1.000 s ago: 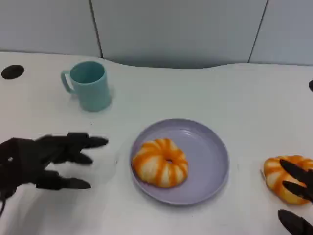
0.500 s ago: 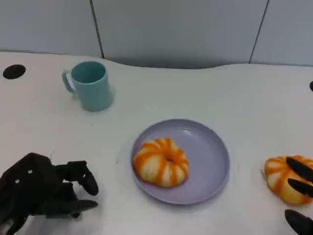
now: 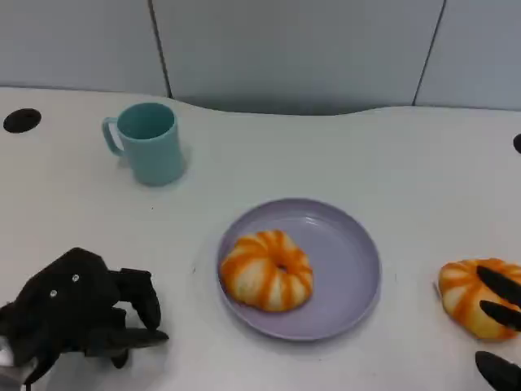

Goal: Grasp the bread from the table and place it into the plate.

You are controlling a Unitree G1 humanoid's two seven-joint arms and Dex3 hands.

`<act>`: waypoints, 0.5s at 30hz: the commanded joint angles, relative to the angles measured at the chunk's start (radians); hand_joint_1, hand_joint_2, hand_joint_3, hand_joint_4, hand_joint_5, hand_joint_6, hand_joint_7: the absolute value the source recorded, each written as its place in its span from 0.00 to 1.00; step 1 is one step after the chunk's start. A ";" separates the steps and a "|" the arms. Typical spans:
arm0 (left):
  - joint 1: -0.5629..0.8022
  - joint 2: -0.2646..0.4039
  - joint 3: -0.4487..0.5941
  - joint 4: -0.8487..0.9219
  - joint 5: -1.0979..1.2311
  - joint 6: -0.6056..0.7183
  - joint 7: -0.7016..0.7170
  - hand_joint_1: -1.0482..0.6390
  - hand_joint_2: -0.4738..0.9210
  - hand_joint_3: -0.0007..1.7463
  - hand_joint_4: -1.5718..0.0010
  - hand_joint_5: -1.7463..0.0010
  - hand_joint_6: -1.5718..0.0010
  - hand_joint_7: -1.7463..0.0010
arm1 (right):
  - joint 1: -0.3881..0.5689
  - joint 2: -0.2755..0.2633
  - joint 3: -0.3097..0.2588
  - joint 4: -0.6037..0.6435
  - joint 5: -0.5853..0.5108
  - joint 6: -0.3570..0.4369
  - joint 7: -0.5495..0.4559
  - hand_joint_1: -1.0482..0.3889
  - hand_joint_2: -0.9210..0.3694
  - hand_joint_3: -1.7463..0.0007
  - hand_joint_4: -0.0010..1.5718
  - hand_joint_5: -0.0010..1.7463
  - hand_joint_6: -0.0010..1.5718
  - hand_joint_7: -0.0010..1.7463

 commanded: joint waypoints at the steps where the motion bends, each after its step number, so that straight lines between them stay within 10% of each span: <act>1: -0.003 0.001 -0.007 0.005 0.006 0.006 0.009 0.39 0.99 0.03 0.53 0.00 0.63 0.00 | -0.006 -0.017 -0.021 0.021 0.020 -0.030 -0.004 0.47 0.00 0.82 0.55 0.00 0.42 0.00; 15: -0.022 -0.004 -0.009 0.057 0.003 -0.042 0.014 0.38 1.00 0.02 0.53 0.00 0.63 0.00 | -0.005 -0.019 -0.015 0.016 0.025 -0.024 0.012 0.49 0.00 0.82 0.57 0.02 0.43 0.01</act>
